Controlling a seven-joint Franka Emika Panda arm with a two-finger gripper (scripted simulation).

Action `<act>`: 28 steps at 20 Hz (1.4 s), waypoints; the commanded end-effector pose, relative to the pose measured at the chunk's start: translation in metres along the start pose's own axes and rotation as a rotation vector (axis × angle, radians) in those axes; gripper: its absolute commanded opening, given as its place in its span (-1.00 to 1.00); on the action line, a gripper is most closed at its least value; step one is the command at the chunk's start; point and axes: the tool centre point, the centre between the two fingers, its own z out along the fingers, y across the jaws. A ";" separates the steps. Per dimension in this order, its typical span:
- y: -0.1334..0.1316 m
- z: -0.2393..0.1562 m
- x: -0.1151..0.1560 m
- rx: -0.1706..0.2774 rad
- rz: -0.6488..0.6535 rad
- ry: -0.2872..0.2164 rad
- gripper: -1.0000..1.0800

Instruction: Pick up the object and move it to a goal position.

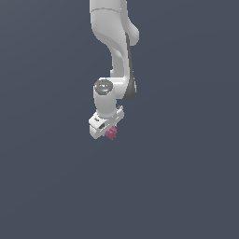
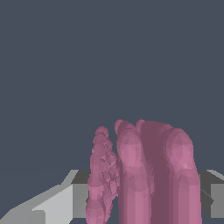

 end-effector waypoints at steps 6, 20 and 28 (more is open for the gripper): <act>0.011 -0.011 0.005 0.000 0.000 0.000 -1.00; 0.074 -0.077 0.036 0.001 0.000 0.001 -1.00; 0.112 -0.114 0.055 0.001 -0.001 0.000 -1.00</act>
